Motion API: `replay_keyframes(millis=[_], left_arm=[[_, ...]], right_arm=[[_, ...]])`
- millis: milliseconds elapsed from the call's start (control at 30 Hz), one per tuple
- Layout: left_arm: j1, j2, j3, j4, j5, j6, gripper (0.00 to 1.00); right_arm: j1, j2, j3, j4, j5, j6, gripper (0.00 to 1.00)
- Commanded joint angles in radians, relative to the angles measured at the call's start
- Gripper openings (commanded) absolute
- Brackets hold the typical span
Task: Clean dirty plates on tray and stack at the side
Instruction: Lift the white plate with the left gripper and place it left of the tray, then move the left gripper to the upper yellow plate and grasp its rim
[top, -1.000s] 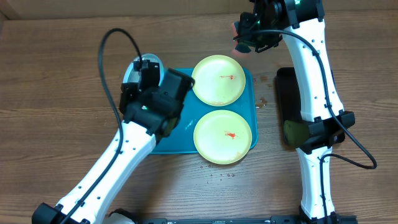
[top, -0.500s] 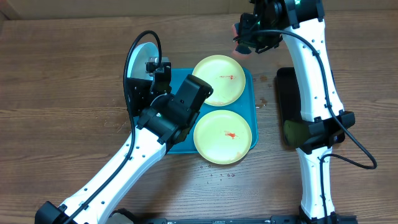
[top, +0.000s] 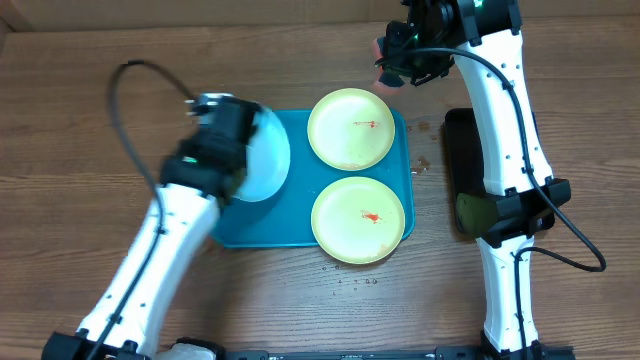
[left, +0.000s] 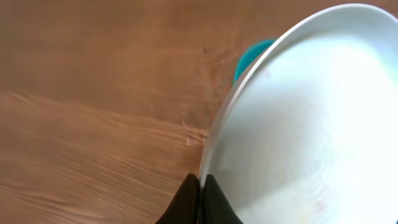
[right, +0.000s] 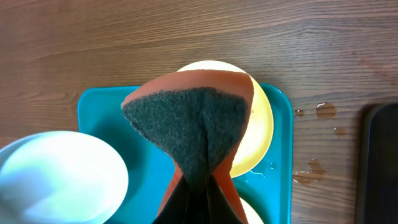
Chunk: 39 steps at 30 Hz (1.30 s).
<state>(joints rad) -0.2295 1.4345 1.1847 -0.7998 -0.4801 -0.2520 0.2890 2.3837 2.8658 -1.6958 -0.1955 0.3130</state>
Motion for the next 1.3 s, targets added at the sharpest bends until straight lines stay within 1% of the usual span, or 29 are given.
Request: replay_keyframes(millis=[0, 33, 100, 167, 300, 433, 467, 567, 733, 833, 933, 1033, 1067, 1133, 1167, 1200, 1267], left_arm=[[0.196, 0.003, 0.021, 0.0, 0.41, 0.03, 0.04], [0.258, 0.003, 0.021, 0.0, 0.481, 0.035, 0.04], [0.367, 0.005, 0.021, -0.001, 0.567, 0.035, 0.04], [0.468, 0.011, 0.021, -0.005, 0.61, 0.035, 0.04], [0.656, 0.052, 0.021, -0.008, 0.64, 0.035, 0.04], [0.755, 0.126, 0.021, -0.006, 0.657, 0.035, 0.04], [0.777, 0.175, 0.021, -0.003, 0.649, 0.031, 0.04], [0.797, 0.259, 0.021, 0.027, 0.629, -0.01, 0.04], [0.81, 0.354, 0.021, 0.096, 0.626, -0.025, 0.04], [0.811, 0.373, 0.021, 0.124, 0.618, -0.025, 0.04], [0.811, 0.376, 0.021, 0.14, 0.571, -0.023, 0.04], [0.81, 0.376, 0.021, 0.146, 0.553, 0.012, 0.04], [0.81, 0.376, 0.021, 0.146, 0.535, 0.012, 0.1], [0.81, 0.376, 0.021, 0.15, 0.523, 0.013, 0.26], [0.81, 0.376, 0.022, 0.15, 0.525, 0.013, 0.32], [0.81, 0.375, 0.022, 0.148, 0.528, 0.012, 0.36], [0.809, 0.375, 0.029, 0.134, 0.55, 0.013, 0.4]], right_arm=[[0.002, -0.008, 0.022, 0.002, -0.008, -0.007, 0.04], [0.002, -0.008, 0.022, 0.002, -0.007, -0.007, 0.04], [0.002, -0.008, 0.022, 0.002, -0.008, -0.007, 0.04], [0.003, -0.008, 0.022, 0.002, -0.007, -0.007, 0.04], [0.003, -0.008, 0.022, 0.002, -0.007, -0.007, 0.04], [0.003, -0.008, 0.022, 0.002, -0.008, -0.007, 0.04], [0.003, -0.008, 0.022, 0.002, -0.007, -0.007, 0.04], [0.003, -0.008, 0.022, 0.002, -0.008, -0.008, 0.04], [0.007, -0.008, 0.022, 0.002, -0.008, -0.008, 0.04], [0.008, -0.008, 0.022, 0.002, -0.008, -0.008, 0.04], [0.008, -0.008, 0.022, 0.002, -0.008, -0.008, 0.04], [0.008, -0.008, 0.022, 0.002, -0.008, -0.008, 0.04], [0.008, -0.008, 0.022, 0.002, -0.008, -0.008, 0.04], [0.008, -0.008, 0.022, 0.002, -0.008, -0.008, 0.04], [0.008, -0.008, 0.022, 0.002, -0.008, -0.008, 0.04], [0.008, -0.008, 0.022, 0.002, -0.008, -0.007, 0.04], [0.008, -0.008, 0.022, 0.002, -0.009, -0.008, 0.04]])
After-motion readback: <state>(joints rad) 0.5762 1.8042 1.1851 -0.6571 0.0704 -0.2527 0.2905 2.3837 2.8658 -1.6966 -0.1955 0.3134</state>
